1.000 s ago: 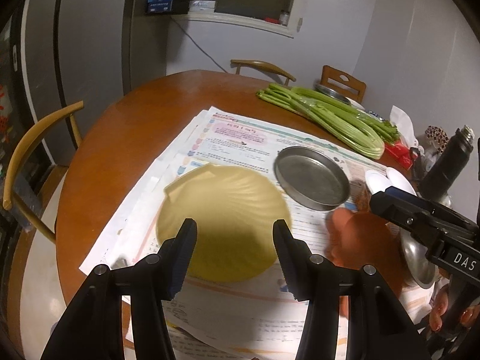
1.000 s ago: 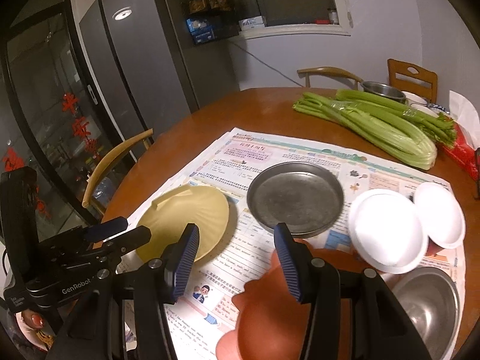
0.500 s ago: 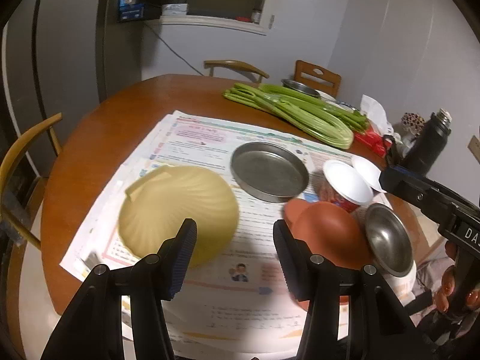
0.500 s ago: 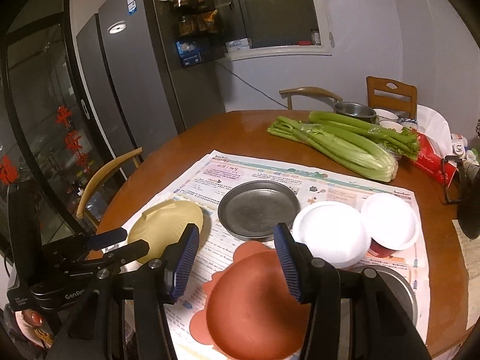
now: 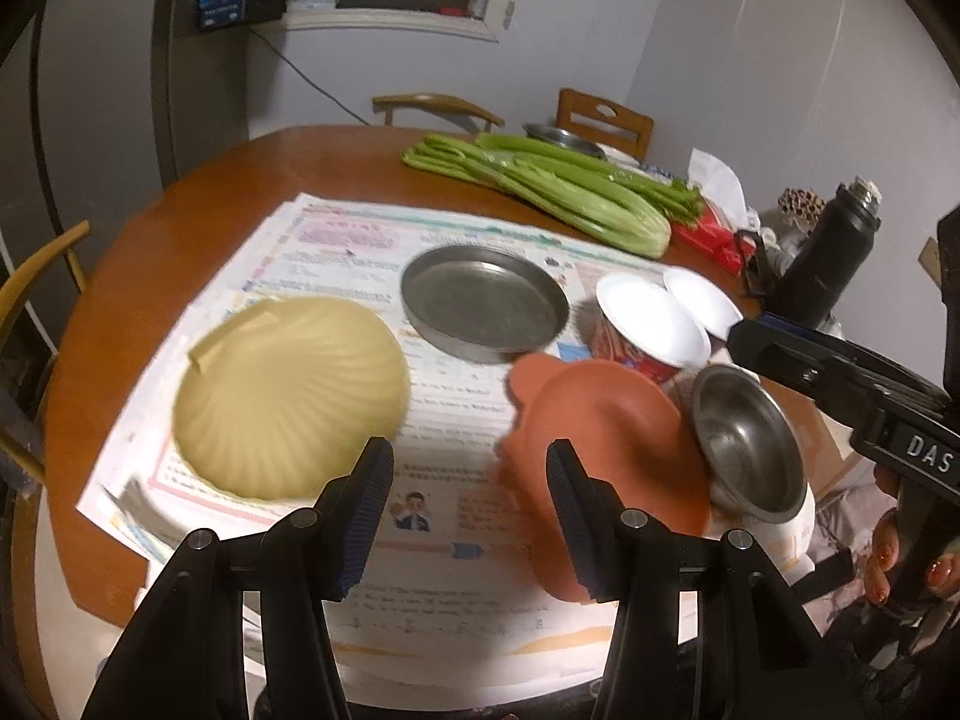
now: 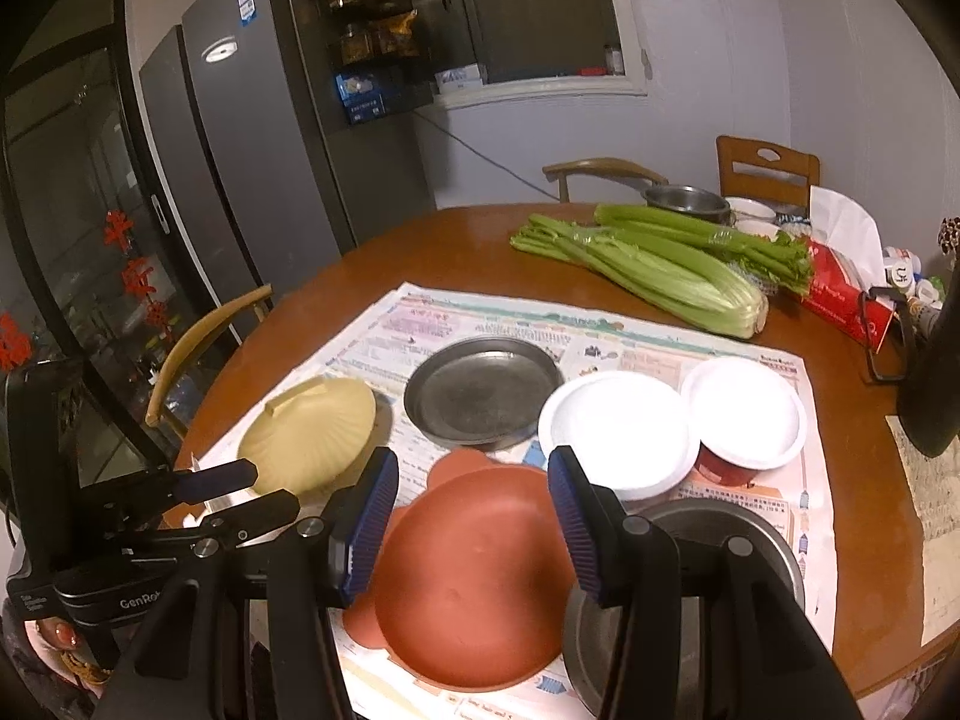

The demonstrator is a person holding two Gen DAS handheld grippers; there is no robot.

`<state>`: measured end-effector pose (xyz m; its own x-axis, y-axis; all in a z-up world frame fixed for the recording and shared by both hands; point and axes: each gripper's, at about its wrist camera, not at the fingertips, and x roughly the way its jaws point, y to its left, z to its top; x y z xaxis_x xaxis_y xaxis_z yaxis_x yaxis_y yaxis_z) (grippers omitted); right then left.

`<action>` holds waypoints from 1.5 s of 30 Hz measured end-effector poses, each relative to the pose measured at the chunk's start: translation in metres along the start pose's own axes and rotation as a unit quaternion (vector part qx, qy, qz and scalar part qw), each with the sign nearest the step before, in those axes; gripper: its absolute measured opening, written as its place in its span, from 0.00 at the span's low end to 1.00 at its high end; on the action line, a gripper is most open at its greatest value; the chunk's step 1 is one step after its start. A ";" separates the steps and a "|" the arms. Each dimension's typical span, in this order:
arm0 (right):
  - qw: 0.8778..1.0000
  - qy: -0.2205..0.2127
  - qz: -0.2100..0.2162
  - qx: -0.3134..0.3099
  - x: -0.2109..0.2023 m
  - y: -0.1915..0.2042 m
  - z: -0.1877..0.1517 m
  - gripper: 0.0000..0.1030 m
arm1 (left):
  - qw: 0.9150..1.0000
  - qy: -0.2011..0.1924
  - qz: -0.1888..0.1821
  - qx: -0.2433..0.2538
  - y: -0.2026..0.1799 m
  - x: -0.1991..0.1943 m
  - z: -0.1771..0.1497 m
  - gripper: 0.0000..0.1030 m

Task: Organize plates and bowls
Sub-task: 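Move the left tool to the rim of the orange bear-ear plate, then grip the orange bear-ear plate rim with the left tool and lift it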

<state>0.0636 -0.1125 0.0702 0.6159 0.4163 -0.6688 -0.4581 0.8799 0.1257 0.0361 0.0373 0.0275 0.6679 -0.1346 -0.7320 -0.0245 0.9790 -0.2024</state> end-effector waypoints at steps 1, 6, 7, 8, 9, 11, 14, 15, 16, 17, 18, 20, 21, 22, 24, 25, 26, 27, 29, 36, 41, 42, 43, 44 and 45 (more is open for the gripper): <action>1.000 0.005 -0.002 0.000 0.003 -0.001 -0.002 0.50 | 1.000 0.004 -0.001 0.001 -0.001 0.003 -0.001 0.53; 0.999 0.039 -0.017 0.002 0.022 -0.006 -0.010 0.50 | 1.000 0.028 -0.004 0.008 -0.009 0.021 -0.010 0.53; 0.999 0.047 -0.020 0.000 0.027 -0.006 -0.012 0.50 | 0.999 0.034 -0.005 0.009 -0.010 0.025 -0.012 0.53; 0.998 0.051 -0.022 -0.003 0.030 -0.005 -0.013 0.50 | 0.999 0.040 -0.006 0.009 -0.011 0.030 -0.014 0.53; 0.998 0.059 -0.023 -0.007 0.035 -0.005 -0.015 0.50 | 0.999 0.044 -0.007 0.011 -0.012 0.033 -0.014 0.53; 0.997 0.069 -0.030 -0.012 0.041 -0.004 -0.019 0.50 | 0.999 0.050 -0.006 0.012 -0.014 0.039 -0.016 0.53; 0.996 0.084 -0.038 -0.017 0.052 -0.005 -0.022 0.50 | 0.998 0.059 -0.007 0.015 -0.018 0.048 -0.017 0.53; 0.995 0.087 -0.039 -0.017 0.055 -0.006 -0.023 0.50 | 0.998 0.061 -0.007 0.015 -0.018 0.050 -0.017 0.53; 0.995 0.089 -0.039 -0.016 0.056 -0.007 -0.024 0.50 | 0.998 0.063 -0.007 0.016 -0.019 0.053 -0.017 0.53; 0.995 0.092 -0.042 -0.016 0.059 -0.008 -0.025 0.50 | 0.998 0.065 -0.007 0.019 -0.021 0.056 -0.017 0.53; 0.994 0.094 -0.043 -0.017 0.060 -0.009 -0.024 0.50 | 0.998 0.067 -0.005 0.019 -0.022 0.058 -0.017 0.53; 0.994 0.099 -0.050 -0.019 0.064 -0.011 -0.024 0.50 | 0.998 0.068 -0.002 0.019 -0.024 0.062 -0.018 0.53; 0.993 0.101 -0.055 -0.022 0.066 -0.011 -0.025 0.50 | 0.997 0.070 0.004 0.019 -0.024 0.065 -0.018 0.53; 0.993 0.104 -0.058 -0.025 0.068 -0.011 -0.025 0.50 | 0.997 0.071 0.007 0.019 -0.024 0.066 -0.018 0.53; 0.992 0.108 -0.060 -0.032 0.072 -0.012 -0.025 0.50 | 0.997 0.072 0.010 0.019 -0.025 0.068 -0.018 0.53; 0.991 0.110 -0.061 -0.036 0.073 -0.012 -0.026 0.50 | 0.997 0.072 0.010 0.020 -0.025 0.069 -0.018 0.53; 0.991 0.113 -0.064 -0.040 0.075 -0.011 -0.026 0.50 | 0.997 0.072 0.012 0.022 -0.026 0.070 -0.018 0.53; 0.990 0.116 -0.066 -0.043 0.077 -0.011 -0.026 0.50 | 0.997 0.072 0.014 0.023 -0.027 0.071 -0.018 0.53; 0.989 0.123 -0.069 -0.051 0.082 -0.010 -0.025 0.50 | 0.997 0.072 0.018 0.027 -0.029 0.074 -0.017 0.53; 0.981 0.151 -0.095 -0.072 0.103 -0.008 -0.026 0.50 | 0.995 0.080 0.039 0.039 -0.028 0.082 -0.019 0.53; 0.979 0.156 -0.106 -0.077 0.109 -0.007 -0.025 0.50 | 0.995 0.077 0.044 0.034 -0.022 0.081 -0.018 0.55; 0.979 0.156 -0.104 -0.077 0.109 -0.006 -0.025 0.50 | 0.995 0.076 0.047 0.032 -0.019 0.081 -0.017 0.55; 0.980 0.156 -0.101 -0.075 0.109 -0.006 -0.025 0.50 | 0.995 0.075 0.050 0.031 -0.018 0.081 -0.017 0.55; 0.980 0.156 -0.098 -0.074 0.109 -0.006 -0.025 0.50 | 0.995 0.074 0.053 0.028 -0.015 0.081 -0.016 0.55; 0.980 0.156 -0.095 -0.074 0.108 -0.005 -0.025 0.50 | 0.995 0.074 0.056 0.024 -0.012 0.081 -0.016 0.55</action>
<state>0.1169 -0.0778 -0.0208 0.4831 0.1367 -0.8648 -0.4564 0.8822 -0.1155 0.0786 0.0125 -0.0393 0.5467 -0.0413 -0.8363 -0.0549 0.9949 -0.0850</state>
